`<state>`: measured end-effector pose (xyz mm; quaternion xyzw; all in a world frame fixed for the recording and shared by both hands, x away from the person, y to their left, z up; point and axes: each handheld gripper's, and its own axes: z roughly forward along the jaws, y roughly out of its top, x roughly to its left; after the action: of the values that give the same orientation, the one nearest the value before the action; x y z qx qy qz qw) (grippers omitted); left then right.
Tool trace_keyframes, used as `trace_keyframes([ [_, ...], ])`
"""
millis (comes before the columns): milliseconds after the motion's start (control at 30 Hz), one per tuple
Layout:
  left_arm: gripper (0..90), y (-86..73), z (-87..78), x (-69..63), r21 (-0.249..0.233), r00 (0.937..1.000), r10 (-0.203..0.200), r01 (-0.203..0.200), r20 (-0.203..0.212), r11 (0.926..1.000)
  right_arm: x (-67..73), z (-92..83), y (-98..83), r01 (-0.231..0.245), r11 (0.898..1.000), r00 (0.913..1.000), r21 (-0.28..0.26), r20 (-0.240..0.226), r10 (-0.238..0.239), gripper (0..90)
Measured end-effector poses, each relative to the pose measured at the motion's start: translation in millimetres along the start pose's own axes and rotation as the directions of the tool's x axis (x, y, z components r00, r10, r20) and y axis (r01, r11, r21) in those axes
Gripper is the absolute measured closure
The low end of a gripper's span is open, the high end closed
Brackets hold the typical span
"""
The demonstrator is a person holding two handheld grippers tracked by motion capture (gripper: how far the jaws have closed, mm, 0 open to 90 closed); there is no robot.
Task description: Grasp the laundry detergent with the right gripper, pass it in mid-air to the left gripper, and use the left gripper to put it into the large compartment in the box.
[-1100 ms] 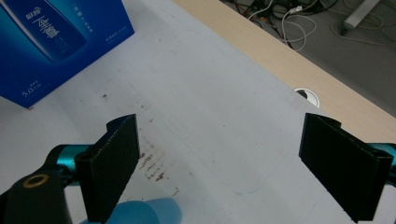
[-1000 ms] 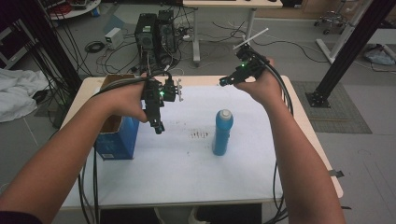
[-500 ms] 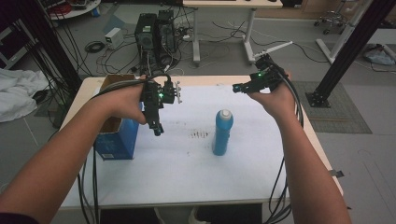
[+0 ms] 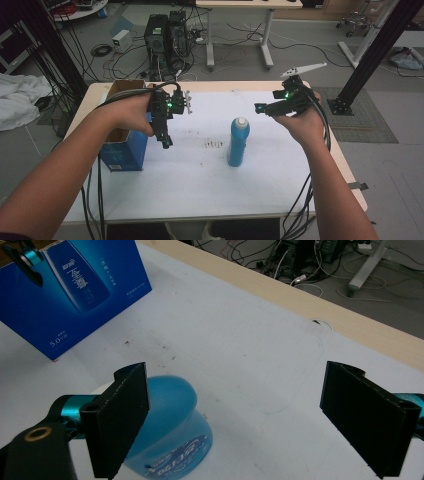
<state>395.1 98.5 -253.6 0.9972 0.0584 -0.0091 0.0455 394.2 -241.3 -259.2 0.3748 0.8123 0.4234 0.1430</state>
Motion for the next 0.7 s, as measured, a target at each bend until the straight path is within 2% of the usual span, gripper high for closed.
trace_keyframes([
  [33, 5.6, -0.3, -0.1, 0.0, 0.004, 1.0, 0.001, -0.001, -0.001, 1.0, 3.3, -6.1, -10.0, 0.003, 1.0, 1.0, -0.013, 0.001, -0.003, 11.6],
  [300, 5.6, -0.1, 1.3, -0.7, 0.009, 1.0, -0.001, 0.001, 0.002, 1.0, 14.8, -17.3, -32.6, 0.023, 1.0, 0.9997, -0.017, -0.01, -0.023, 11.6],
  [700, 5.6, 1.5, 5.0, 0.5, 0.013, 1.0, -0.004, 0.004, 0.005, 0.9999, 30.9, -15.0, -67.4, 0.042, 0.999, 0.9987, 0.022, -0.029, -0.041, 11.6],
])
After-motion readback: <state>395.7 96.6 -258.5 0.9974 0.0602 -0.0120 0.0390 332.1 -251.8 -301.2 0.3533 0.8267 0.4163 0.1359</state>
